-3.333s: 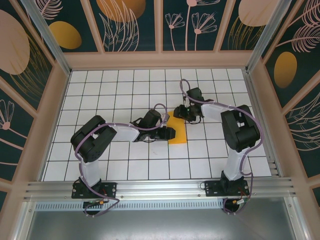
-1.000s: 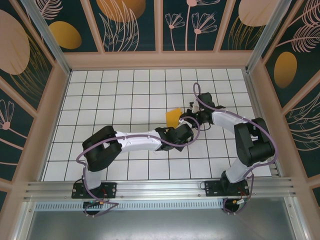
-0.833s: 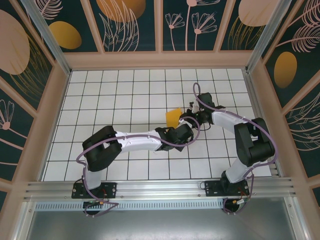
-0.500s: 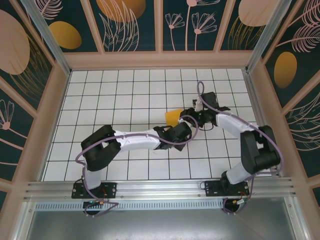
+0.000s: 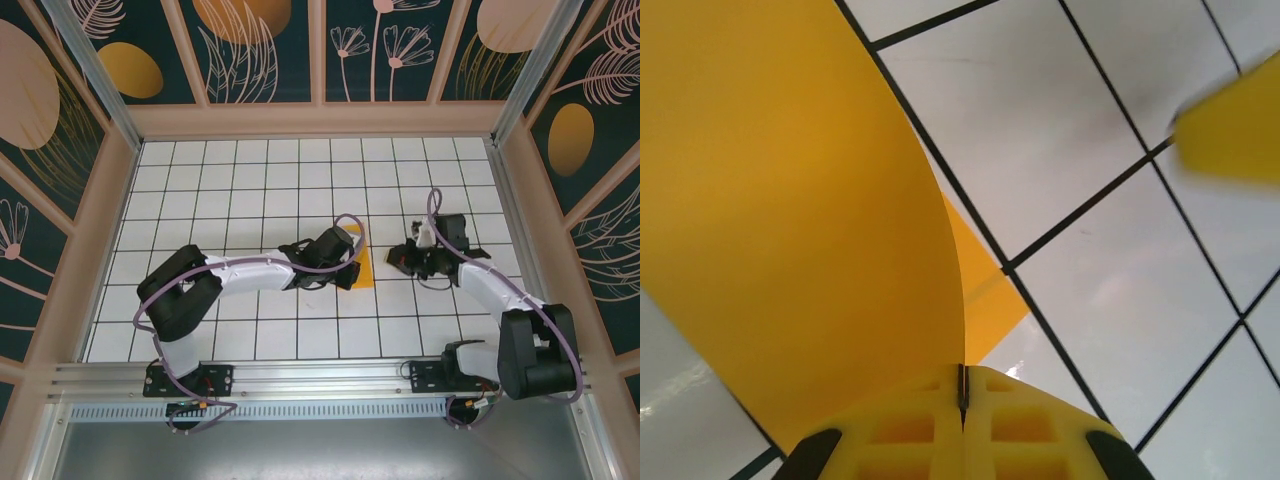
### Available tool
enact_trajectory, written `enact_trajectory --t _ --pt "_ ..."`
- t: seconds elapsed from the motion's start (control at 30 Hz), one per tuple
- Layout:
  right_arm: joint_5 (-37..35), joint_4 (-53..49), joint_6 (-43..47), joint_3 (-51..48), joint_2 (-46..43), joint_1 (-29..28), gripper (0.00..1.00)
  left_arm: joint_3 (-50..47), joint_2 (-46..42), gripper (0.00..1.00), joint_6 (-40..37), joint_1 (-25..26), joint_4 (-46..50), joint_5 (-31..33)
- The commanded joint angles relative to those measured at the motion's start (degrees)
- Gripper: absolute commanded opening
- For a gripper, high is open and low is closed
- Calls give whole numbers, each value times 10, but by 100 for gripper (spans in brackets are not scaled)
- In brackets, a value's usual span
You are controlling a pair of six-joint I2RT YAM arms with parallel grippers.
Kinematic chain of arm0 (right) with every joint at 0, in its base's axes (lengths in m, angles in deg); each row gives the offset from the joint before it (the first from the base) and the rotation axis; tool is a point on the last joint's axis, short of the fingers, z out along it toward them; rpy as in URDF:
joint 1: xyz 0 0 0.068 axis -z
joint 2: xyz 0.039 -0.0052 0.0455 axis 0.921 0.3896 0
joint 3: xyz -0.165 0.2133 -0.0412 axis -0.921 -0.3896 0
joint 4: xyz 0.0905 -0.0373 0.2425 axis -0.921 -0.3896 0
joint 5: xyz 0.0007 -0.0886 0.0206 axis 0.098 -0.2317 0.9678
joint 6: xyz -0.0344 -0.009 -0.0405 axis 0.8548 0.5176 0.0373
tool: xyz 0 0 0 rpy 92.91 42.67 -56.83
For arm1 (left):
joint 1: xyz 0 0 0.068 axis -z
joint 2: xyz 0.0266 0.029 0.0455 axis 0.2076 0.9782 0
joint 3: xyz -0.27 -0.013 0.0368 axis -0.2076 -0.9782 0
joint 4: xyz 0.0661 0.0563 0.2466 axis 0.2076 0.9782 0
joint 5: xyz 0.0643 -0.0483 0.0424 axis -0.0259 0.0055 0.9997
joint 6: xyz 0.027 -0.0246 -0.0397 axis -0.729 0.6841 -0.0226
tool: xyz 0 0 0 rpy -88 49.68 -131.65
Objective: Fold a paper plane with a square sheet of paper (fold left side to right side)
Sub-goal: Fold the triangle a second time at the center of the table.
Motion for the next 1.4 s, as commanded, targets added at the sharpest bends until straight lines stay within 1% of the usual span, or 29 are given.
enact_trajectory --t 0.0,0.07,0.23,0.37,0.47,0.8,1.07,1.37 --pt "15 74 -34 -33 7 -17 4 -12 -18 0 22 -7 -40 -46" --pt "5 101 -48 -44 21 -32 4 -14 -16 0 25 -9 -43 -51" --pt "-35 121 -62 -34 74 -82 4 -16 -14 0 32 -12 -45 -54" --pt "-58 127 -69 -17 109 -101 4 -18 -14 0 33 -13 -42 -50" --pt "-82 110 -62 -8 125 -105 5 -19 -14 0 32 -14 -40 -50" --pt "-128 41 -36 11 165 -113 5 -9 4 2 9 -32 -4 -32" --pt "-128 29 -30 5 164 -115 5 0 19 2 -14 -40 23 -14" --pt "-129 21 -26 5 164 -119 5 14 39 3 -24 -45 28 16"
